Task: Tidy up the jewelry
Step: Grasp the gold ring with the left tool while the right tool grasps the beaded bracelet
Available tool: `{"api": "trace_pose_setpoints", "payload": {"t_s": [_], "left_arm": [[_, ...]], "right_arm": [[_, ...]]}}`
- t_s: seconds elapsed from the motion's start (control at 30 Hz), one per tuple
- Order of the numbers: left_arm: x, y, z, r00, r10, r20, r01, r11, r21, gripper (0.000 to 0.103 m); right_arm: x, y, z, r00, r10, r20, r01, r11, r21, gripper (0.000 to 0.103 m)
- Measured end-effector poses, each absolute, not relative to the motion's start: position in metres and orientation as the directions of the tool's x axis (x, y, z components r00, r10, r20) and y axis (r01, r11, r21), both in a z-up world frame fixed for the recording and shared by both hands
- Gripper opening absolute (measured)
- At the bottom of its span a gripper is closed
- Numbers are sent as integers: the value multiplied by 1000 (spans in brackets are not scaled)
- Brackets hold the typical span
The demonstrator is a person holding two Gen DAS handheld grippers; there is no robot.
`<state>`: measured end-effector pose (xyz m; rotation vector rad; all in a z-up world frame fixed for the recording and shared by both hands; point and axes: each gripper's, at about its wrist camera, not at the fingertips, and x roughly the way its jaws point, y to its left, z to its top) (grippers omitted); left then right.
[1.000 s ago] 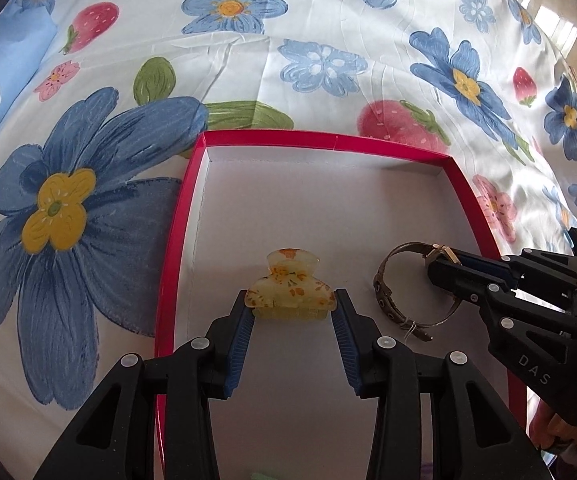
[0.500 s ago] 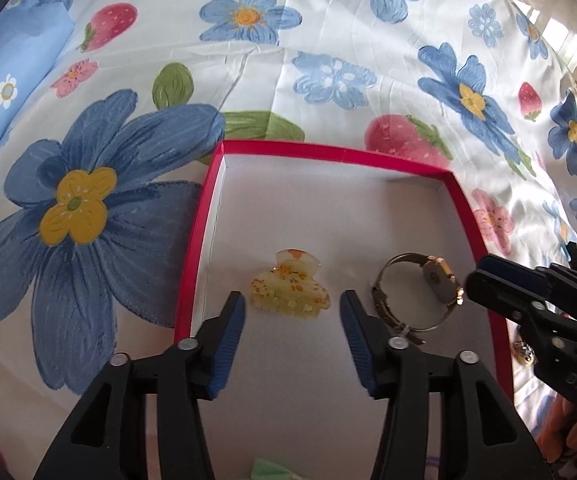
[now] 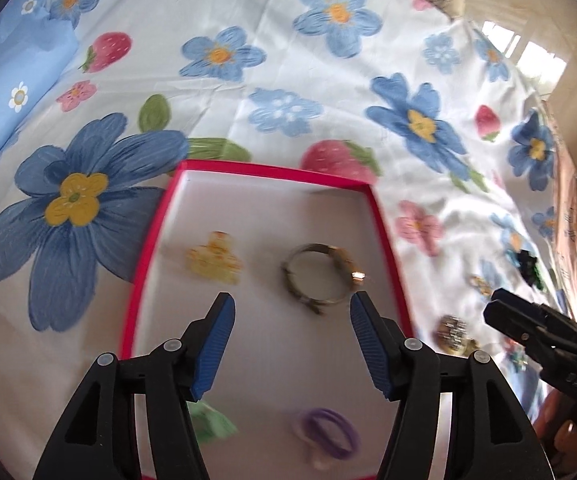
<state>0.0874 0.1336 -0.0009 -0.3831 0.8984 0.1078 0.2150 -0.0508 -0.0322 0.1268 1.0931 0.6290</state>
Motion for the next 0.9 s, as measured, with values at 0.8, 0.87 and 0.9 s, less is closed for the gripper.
{"api": "trace_pose_setpoints", "payload": {"t_s": [0.8,0.87,0.9], "left_arm": [[87,39,17,593,-183,-785,-25,969,-244,63],[90,32,15,586,-186,-789,-11,972,-237,63],[92,28,14,582,-188,-791,-2,973,-233,63]], "right_arm": [[170,-212,-29,440,370,-818,-149,929,340,50],[170,-218,-31,444,365,-818,-138,930,340,50],[170,-220,-32,446,363,-818,-134,931,340,50]]}}
